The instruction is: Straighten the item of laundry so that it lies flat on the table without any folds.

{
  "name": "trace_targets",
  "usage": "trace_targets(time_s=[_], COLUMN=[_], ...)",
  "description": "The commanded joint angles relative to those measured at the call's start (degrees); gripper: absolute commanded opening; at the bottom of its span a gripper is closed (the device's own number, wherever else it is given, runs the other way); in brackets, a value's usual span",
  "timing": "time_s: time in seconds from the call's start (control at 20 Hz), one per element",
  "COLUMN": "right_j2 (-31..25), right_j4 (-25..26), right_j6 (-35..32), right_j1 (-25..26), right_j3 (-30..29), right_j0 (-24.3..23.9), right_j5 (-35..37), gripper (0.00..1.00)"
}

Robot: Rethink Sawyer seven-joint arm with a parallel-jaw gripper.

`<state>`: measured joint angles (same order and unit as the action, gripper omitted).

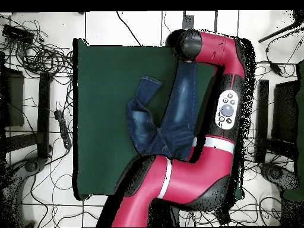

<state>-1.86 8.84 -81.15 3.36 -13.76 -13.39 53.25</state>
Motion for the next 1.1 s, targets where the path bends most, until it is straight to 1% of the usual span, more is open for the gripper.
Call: trace_targets(time_s=[0.05,0.3,0.35,0.55,0.65,0.75,0.9,1.0,1.1], right_j2=[-8.1,-8.8,-9.2,-9.3,-9.3,-9.7,-9.6,-8.6,-7.0], right_j4=[-1.7,-0.9,-0.5,-0.1,-0.2,0.2,0.5,0.7,0.4], right_j6=[19.5,19.1,19.4,18.6,16.9,17.9,17.5,15.8,11.5], right_j1=[-1.7,-2.4,-2.6,-2.4,-2.2,-2.0,-1.9,-1.8,-2.1], right_j3=[-12.6,-14.0,-14.5,-13.8,-13.3,-12.7,-12.2,-11.1,-10.1], right_j0=[0.8,0.5,0.3,0.4,0.4,0.5,0.6,1.1,1.8], right_j5=[-7.2,-8.6,-9.1,-8.0,-7.3,-7.2,-6.4,-3.3,2.6], gripper=[0.00,0.00,1.00,1.00,1.00,1.00,1.00,1.00,1.00])
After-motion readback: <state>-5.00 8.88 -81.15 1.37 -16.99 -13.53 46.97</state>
